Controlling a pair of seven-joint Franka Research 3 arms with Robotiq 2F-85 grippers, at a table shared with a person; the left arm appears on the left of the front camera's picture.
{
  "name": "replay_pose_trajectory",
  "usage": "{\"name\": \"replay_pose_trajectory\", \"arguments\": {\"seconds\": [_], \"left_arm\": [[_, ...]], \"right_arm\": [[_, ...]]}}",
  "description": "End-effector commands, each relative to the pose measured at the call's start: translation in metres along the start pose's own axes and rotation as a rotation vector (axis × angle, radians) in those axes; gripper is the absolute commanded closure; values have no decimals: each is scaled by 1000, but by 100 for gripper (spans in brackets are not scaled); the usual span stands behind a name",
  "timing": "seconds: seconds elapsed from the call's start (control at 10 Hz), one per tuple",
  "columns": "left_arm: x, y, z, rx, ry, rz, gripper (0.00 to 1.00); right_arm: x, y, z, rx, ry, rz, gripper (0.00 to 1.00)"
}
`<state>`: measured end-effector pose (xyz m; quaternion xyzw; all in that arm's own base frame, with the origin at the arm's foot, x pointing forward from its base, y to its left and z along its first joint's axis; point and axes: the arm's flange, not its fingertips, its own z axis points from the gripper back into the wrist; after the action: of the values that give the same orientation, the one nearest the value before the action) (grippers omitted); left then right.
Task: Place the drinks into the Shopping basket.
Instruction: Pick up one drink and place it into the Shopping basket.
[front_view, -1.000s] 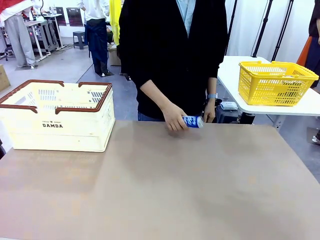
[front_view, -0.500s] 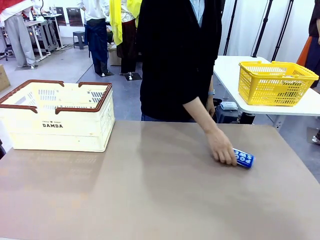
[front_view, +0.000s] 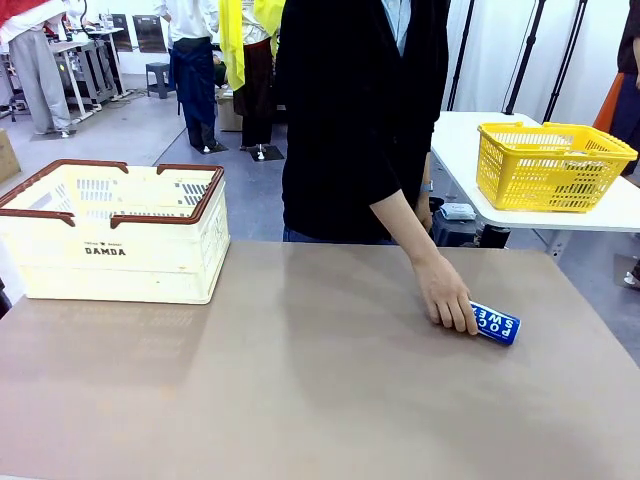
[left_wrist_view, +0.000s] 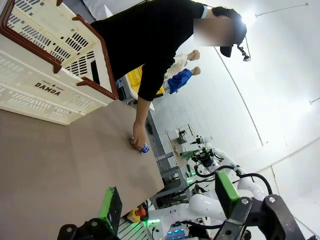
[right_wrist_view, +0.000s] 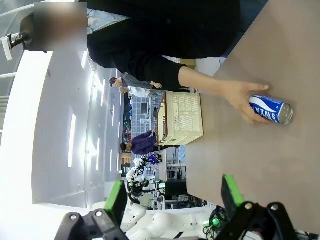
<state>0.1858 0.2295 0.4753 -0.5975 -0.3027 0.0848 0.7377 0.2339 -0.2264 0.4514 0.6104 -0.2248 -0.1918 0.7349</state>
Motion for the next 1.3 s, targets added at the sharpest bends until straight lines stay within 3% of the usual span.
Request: {"name": "replay_pose_trajectory", "arguments": {"seconds": [0.0,0.8,0.9,1.2], "left_arm": [[2,-1,1,-22,-10,-9,0],[2,-1,1,-22,-10,-9,0],[2,-1,1,-22,-10,-9,0],[2,-1,1,-22,-10,-9,0]], "right_arm": [[3,7,2,13,-3,-20,0],[0,0,0,0,0,0,0],[2,9,-17,-51,74,29,0],[16,33,-151,-323,345,108,0]]}}
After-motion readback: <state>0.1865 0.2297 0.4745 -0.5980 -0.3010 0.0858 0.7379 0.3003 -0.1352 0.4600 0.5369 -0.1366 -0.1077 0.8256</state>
